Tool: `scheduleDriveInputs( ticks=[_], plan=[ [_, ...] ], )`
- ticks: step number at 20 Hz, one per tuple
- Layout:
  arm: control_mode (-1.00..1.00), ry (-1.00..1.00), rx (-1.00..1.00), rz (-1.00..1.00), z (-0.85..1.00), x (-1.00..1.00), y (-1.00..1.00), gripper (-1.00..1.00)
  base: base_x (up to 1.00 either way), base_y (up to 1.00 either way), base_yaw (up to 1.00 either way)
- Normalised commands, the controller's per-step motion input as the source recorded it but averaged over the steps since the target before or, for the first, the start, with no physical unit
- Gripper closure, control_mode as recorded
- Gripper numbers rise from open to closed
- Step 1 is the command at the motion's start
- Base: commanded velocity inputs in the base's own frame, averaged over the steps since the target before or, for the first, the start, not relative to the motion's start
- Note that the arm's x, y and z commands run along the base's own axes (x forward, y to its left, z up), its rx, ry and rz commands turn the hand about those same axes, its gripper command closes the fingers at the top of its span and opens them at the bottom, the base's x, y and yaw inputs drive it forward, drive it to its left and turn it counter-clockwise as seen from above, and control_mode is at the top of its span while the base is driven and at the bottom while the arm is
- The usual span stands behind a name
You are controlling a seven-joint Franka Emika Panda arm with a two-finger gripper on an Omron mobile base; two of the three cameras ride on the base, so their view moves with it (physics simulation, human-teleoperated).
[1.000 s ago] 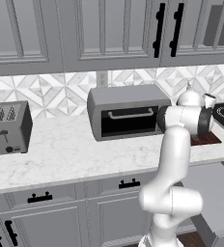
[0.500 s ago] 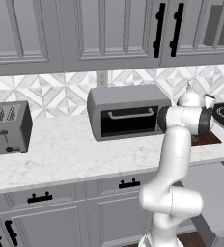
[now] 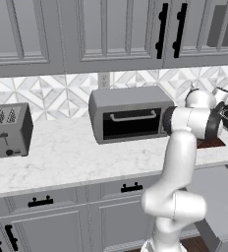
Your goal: Place the appropriate cutting tool for cutting the carrot skin on the cutting board.
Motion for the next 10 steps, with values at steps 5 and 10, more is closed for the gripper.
scheduleDriveInputs(
  ticks=[5, 10],
  plan=[
    [-1.00, -0.17, -0.09, 0.00, 0.47, -0.86, 0.15, -1.00, 0.00, 0.00, 0.00],
    [-1.00, -0.13, -0.17, -0.01, 0.40, -0.98, 0.52, -1.00, 0.00, 0.00, 0.00]
  ],
)
